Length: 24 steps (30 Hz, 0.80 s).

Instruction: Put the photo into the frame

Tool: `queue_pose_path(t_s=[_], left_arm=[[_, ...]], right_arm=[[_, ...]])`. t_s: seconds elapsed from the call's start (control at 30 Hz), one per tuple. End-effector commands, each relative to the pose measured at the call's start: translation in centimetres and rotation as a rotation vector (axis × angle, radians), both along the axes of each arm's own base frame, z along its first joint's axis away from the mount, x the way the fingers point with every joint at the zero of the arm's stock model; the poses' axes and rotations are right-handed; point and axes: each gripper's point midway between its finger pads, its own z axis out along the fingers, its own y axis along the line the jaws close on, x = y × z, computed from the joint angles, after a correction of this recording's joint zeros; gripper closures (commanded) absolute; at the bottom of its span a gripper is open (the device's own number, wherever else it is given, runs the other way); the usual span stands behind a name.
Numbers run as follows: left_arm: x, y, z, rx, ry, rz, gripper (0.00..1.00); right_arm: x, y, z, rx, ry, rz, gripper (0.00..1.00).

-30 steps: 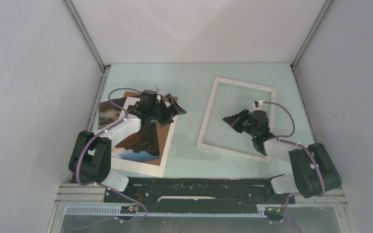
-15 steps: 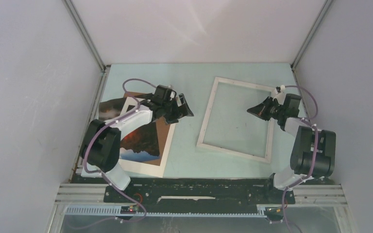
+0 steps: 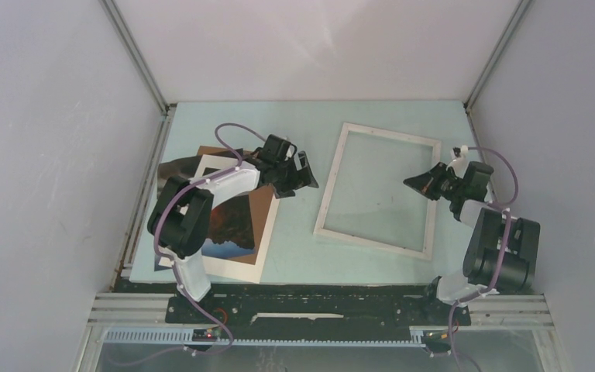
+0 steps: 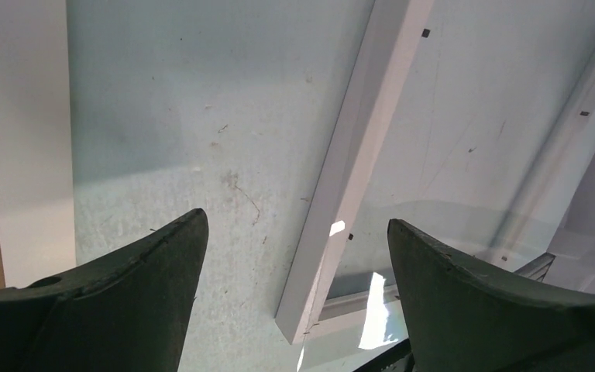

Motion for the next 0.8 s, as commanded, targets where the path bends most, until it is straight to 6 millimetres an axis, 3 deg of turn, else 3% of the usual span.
queue_pose_path(t_s=[0.0, 0.23, 0.47, 0.77], left_arm=[[1.1, -1.3, 1.7, -0.030, -0.046, -0.009, 0.07], [0.7, -1.6, 1.1, -0.035, -0.031, -0.017, 0.00], [0.3, -2.5, 0.6, -0.043, -0.013, -0.048, 0.00], [0.2, -3.7, 0.0, -0.051, 0.004, -0.078, 0.09]], right_arm=[[0.4, -1.8, 2.4, -0.017, -0.132, -0.074, 1.00], [0.0, -2.5, 2.3, -0.005, -0.176, -0.131, 1.00], [0.2, -3.4, 1.9, 0.003, -0.182, -0.160, 1.00], [1.0, -3.3, 1.7, 0.039, -0.194, -0.110, 1.00]])
